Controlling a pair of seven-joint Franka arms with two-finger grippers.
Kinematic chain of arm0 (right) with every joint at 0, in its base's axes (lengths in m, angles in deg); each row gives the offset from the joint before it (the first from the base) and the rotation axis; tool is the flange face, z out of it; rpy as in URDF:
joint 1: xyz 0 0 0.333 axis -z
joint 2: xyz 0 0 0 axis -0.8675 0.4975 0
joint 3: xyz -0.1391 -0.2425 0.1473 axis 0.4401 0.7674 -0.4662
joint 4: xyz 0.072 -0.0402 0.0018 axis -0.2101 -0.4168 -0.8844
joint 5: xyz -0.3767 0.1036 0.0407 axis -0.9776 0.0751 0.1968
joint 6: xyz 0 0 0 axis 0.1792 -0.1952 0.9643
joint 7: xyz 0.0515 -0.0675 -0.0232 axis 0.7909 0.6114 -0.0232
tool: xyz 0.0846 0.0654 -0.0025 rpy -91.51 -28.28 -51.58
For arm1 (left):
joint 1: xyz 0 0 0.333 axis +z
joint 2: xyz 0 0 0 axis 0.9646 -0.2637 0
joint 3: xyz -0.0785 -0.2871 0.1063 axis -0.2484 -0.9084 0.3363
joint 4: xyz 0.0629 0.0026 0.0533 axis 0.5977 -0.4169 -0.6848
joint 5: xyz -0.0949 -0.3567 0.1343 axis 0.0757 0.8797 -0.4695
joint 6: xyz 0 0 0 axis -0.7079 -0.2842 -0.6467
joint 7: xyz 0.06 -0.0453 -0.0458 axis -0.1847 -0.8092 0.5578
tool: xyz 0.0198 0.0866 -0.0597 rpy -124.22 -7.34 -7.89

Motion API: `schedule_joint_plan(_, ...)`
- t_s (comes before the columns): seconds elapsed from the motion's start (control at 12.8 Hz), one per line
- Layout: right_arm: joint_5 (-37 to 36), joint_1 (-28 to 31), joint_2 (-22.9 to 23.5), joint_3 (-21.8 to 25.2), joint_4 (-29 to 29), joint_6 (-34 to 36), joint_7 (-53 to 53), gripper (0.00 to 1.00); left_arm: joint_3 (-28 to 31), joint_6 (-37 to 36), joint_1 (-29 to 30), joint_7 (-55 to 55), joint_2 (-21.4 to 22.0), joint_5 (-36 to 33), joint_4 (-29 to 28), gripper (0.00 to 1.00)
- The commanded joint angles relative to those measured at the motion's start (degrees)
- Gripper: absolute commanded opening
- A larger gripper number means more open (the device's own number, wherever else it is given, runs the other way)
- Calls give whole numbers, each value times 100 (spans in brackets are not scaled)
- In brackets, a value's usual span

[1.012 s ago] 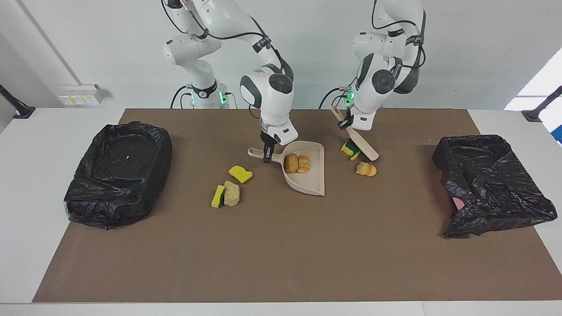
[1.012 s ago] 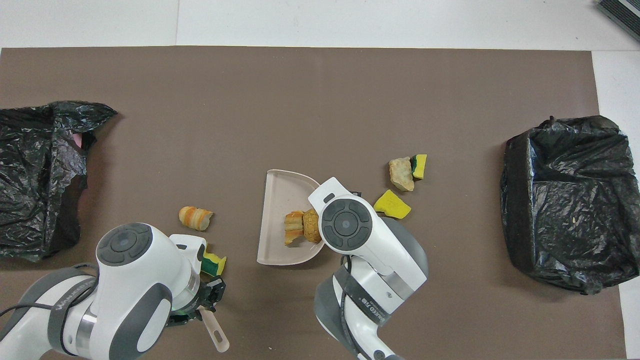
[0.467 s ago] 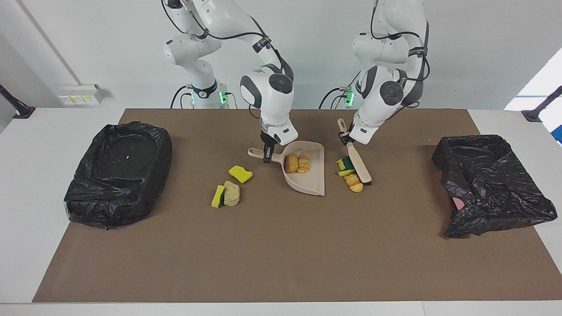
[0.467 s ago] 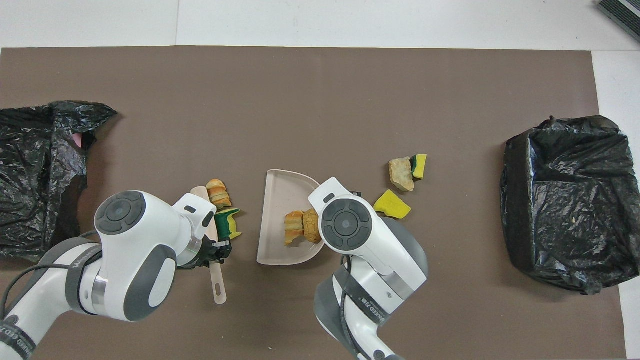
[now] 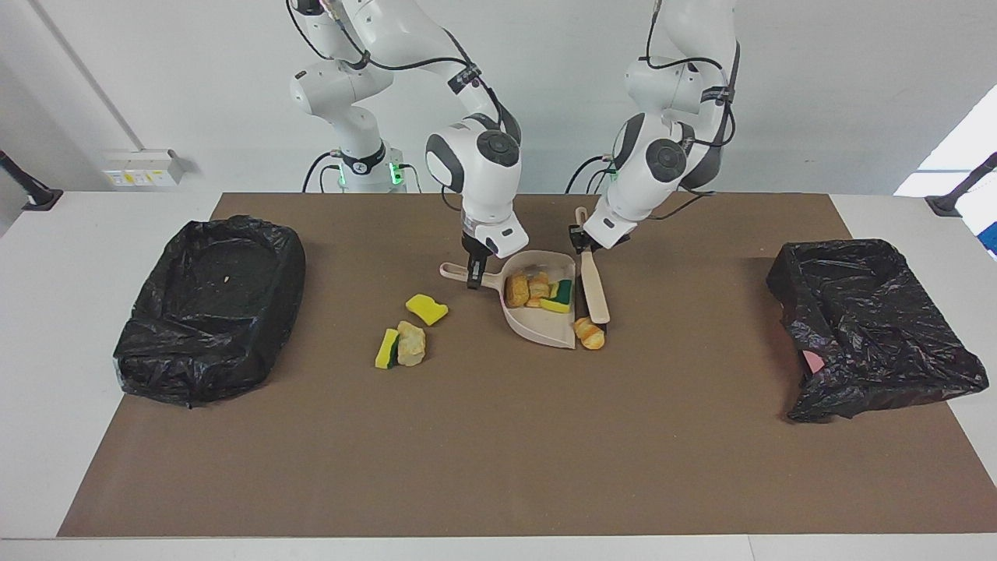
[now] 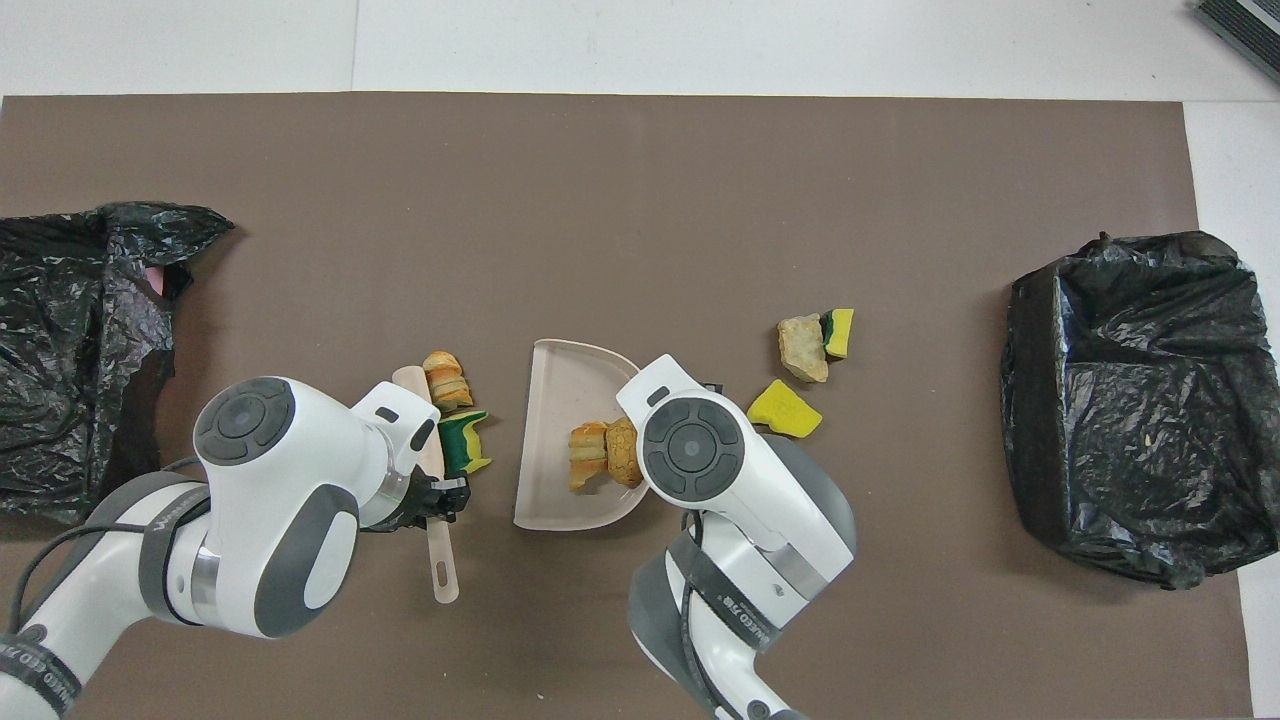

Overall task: Sweep and dump trash in bin
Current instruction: 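Sweep the green sponge and bread into the dustpan with the left gripper, then carry the dustpan to the black bag nearest the right gripper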

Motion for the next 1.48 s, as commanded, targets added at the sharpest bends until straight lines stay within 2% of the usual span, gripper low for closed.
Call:
schedule_joint_plan(0.0, -166, 85, 61, -26, -33, -133, 18, 0, 38, 59, -553, -307, -123, 223, 255, 0)
schedule_joint_plan(0.16, -166, 85, 61, -26, -33, -133, 18, 0, 47, -72, -590, -282, -254, 258, 562, 0)
schedule_joint_plan(0.31, -166, 85, 61, -26, -33, -133, 18, 0, 82, -606, -520, -264, -263, 258, 896, 0)
schedule_joint_plan(0.54, -166, 85, 61, -26, -24, -80, 26, 0, 108, -1232, -126, -202, -132, 215, 1258, 0)
schedule_joint_plan(0.7, -166, 85, 52, -26, -6, -27, 114, 0, 117, -1277, -19, 469, -35, 153, 1223, 0)
schedule_joint_plan(0.86, -166, 102, -1, -26, 29, 86, 106, 0, 109, -1242, -19, 922, 27, -240, 1162, 0)
schedule_joint_plan(1.4, -166, 313, -316, -26, 46, 402, 9, 0, 117, -1119, 236, 896, 281, -392, 679, 0)
